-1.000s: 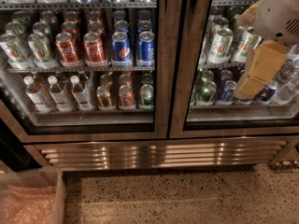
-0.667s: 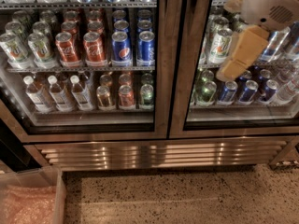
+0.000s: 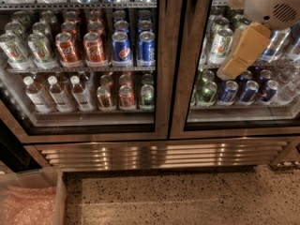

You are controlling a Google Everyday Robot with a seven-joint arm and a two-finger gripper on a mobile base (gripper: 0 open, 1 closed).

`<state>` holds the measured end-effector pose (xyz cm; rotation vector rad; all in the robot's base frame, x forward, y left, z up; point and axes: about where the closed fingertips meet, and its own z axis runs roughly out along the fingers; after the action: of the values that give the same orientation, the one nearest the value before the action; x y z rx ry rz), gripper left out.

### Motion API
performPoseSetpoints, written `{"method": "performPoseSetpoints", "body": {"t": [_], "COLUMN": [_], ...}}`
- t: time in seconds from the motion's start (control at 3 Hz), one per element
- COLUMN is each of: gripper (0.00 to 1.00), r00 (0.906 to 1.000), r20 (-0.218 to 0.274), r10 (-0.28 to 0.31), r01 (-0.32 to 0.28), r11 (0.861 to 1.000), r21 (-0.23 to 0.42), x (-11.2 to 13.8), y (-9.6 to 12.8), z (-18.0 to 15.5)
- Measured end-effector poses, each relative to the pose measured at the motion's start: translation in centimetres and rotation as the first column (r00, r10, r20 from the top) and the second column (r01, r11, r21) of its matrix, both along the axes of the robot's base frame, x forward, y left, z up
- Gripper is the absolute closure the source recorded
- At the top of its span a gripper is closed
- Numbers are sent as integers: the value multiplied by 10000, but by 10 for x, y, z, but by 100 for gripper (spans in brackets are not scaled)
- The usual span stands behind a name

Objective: Open left fridge door

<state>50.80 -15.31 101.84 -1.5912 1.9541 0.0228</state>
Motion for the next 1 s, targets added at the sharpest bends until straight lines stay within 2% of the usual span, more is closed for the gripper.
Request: {"method": "performPoseSetpoints", "body": {"t": [0.33, 0.67, 1.0], "gripper": [0, 0, 0], "r00": [9979, 9908, 9907], "r20": [265, 355, 477], "r10": [587, 1304, 1274], "r01": [-603, -1333, -1316], "r11": [9962, 9859, 9863], "r21": [633, 1014, 997], "x": [20, 42, 47], "y": [29, 63, 65], "z": [3, 2, 1]}}
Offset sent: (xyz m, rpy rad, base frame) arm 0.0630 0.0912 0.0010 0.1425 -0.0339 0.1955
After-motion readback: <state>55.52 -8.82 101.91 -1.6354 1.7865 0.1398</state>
